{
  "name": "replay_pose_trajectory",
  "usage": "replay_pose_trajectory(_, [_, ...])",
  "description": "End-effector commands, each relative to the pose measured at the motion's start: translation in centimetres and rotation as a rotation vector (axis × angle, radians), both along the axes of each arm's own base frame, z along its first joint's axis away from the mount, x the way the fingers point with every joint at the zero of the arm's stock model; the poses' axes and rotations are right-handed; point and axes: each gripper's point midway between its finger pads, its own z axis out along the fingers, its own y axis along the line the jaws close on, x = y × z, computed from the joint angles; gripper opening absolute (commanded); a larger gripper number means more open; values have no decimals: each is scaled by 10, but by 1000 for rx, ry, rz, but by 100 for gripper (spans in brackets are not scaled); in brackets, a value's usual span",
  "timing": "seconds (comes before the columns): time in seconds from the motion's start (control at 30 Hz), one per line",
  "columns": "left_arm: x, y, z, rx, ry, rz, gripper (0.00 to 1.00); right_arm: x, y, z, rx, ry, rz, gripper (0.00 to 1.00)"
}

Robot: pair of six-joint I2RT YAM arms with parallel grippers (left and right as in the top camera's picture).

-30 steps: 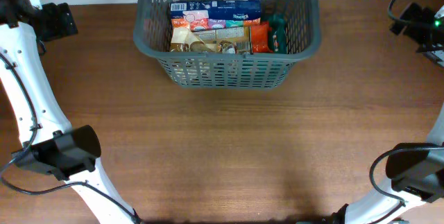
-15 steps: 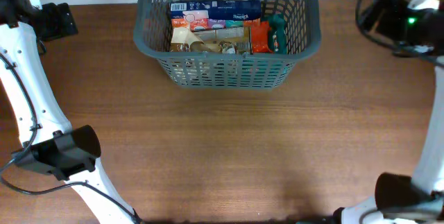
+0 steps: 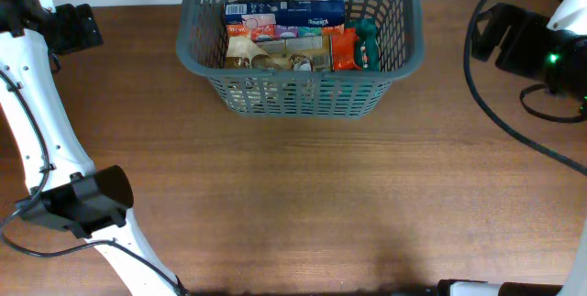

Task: Pack container

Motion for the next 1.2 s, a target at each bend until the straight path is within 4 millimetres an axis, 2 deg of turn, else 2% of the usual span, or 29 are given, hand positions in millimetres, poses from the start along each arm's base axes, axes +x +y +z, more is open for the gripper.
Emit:
replay_pose_trajectory(0.0, [2,-2,-4,-24,1,5,99,-9,-17,9,-80,-28,-76,99])
replay_pose_trajectory(0.1, [2,-2,-5,-23,2,5,99,-22,-16,13,-80,-43,-77,99])
replay_pose_trajectory(0.23, [2,-2,-4,-23,1,5,99,-62,-14,-6,-81,-32,-78,99])
replay_pose_trajectory(0.27, [2,-2,-5,-24,2,5,99,-64,-16,-7,-89,-50,-91,99])
replay_pose_trajectory(0.3, [2,-2,-4,-23,1,5,99,-70,-21,-6,-106,-122,-119,99])
replay_pose_trajectory(0.43, [2,-2,-5,-24,2,5,99,-84,-20,-9,-108,-365,-130,99])
replay_pose_trajectory(0.5, [2,-2,-5,-23,2,5,99,-101,-19,-22,-109,-510,-138,99])
replay_pose_trajectory(0.57, [2,-2,-5,-23,2,5,99,-120,-18,-53,-109,-595,-141,99])
replay_pose_trajectory(0.6, [2,-2,-4,-24,1,5,99,-129,-17,-80,-109,-619,-142,99])
replay_pose_trajectory(0.7, [2,-2,-5,-24,2,5,99,-135,-17,-140,-92,-607,-147,99])
replay_pose_trajectory(0.73, [2,-2,-4,-24,1,5,99,-134,-18,-168,-53,-582,-168,99])
replay_pose_trajectory(0.77, [2,-2,-4,-24,1,5,99,-132,-20,-188,-13,-557,-192,99])
replay_pose_trajectory(0.9, [2,-2,-5,-23,2,5,99,-124,-21,-234,22,-472,-214,99])
replay_pose_trajectory(1.17, [2,-2,-5,-24,2,5,99,-122,-25,-281,11,-389,-233,99])
